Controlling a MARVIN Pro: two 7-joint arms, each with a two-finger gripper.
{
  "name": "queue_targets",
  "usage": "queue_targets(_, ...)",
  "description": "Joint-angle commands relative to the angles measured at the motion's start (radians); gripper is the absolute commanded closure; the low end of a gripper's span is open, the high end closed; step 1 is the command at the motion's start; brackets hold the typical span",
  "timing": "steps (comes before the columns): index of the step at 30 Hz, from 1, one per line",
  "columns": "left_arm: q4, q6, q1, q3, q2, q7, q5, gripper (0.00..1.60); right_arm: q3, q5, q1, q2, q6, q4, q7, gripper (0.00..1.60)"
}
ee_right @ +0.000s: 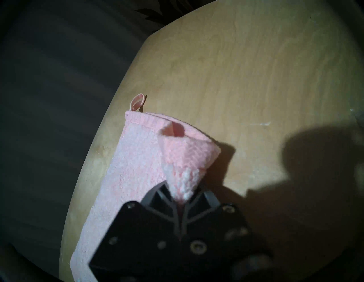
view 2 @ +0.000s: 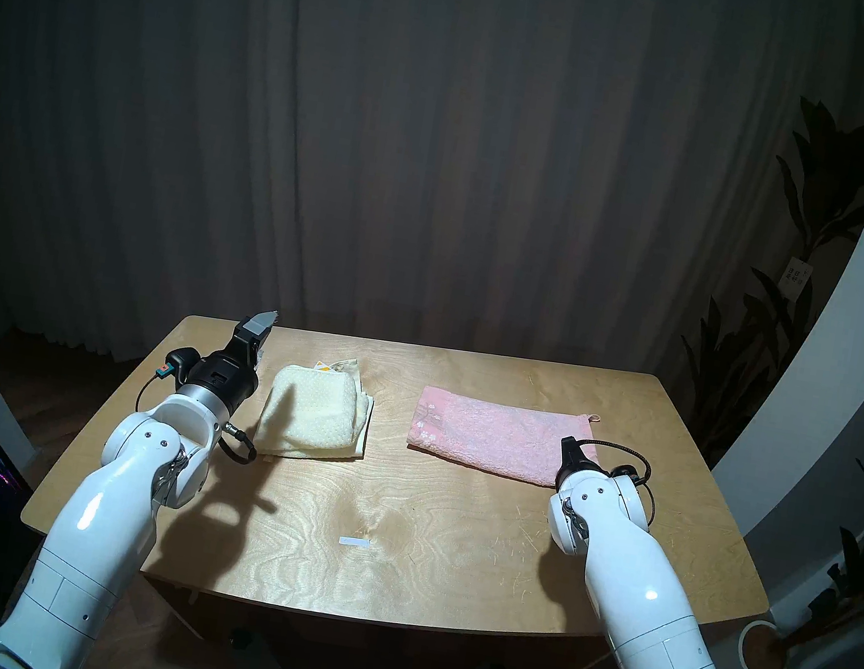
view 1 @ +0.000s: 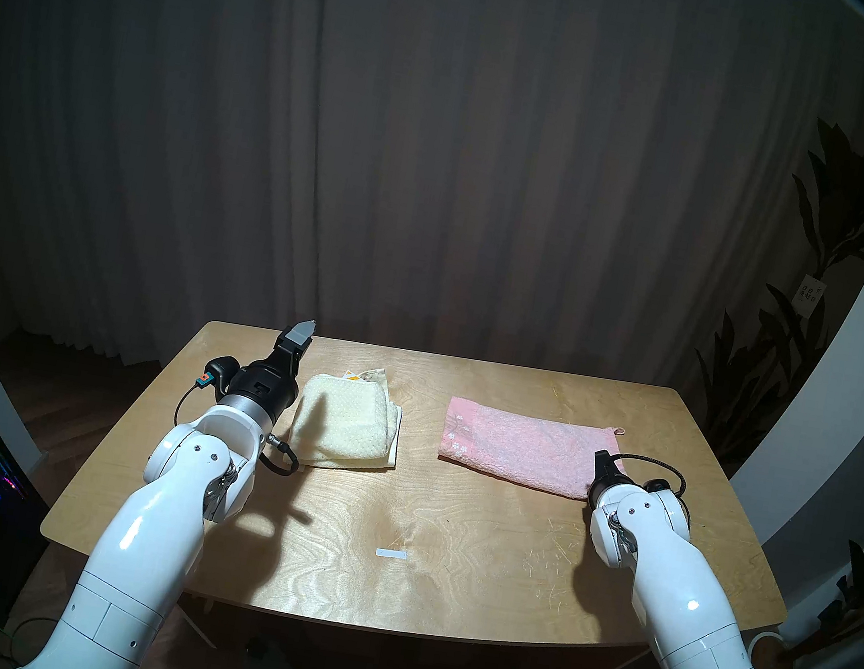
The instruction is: Fold each towel twice and stack them on table
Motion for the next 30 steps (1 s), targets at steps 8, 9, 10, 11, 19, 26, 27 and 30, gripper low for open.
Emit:
queue_targets(8, -0.017, -0.018, -0.010, -0.005, -0.016, -0.002, 0.002, 0.00, -0.171, -0.332, 0.117, 0.151, 0.054, -0.014, 0.107, 1.60)
queue_targets(9, -0.018, -0.022, -0.007, -0.008, -0.018, -0.002, 0.002, 0.00, -0.191, -0.371, 0.125, 0.160, 0.053, -0.014, 0.122, 1.60)
queue_targets(10, -0.019, -0.025, -0.004, -0.009, -0.018, -0.002, 0.002, 0.00, -0.205, -0.394, 0.133, 0.164, 0.055, -0.013, 0.130, 1.60)
queue_targets(11, -0.021, -0.028, -0.001, -0.012, -0.020, -0.003, 0.003, 0.00, -0.225, -0.429, 0.143, 0.174, 0.062, -0.013, 0.139, 1.60)
queue_targets(19, -0.039, -0.058, 0.028, -0.048, -0.045, 0.005, -0.018, 0.00, -0.342, -0.617, 0.226, 0.194, 0.094, -0.007, 0.224, 1.60)
queue_targets(26, -0.067, -0.091, 0.054, -0.073, -0.054, 0.001, -0.015, 0.00, -0.407, -0.735, 0.285, 0.176, 0.130, 0.019, 0.310, 1.60)
queue_targets(27, -0.070, -0.096, 0.059, -0.076, -0.054, 0.003, -0.014, 0.00, -0.415, -0.758, 0.288, 0.173, 0.136, 0.019, 0.321, 1.60)
queue_targets(30, -0.083, -0.116, 0.081, -0.092, -0.061, 0.002, -0.016, 0.00, -0.457, -0.809, 0.319, 0.163, 0.148, 0.036, 0.371, 1.60)
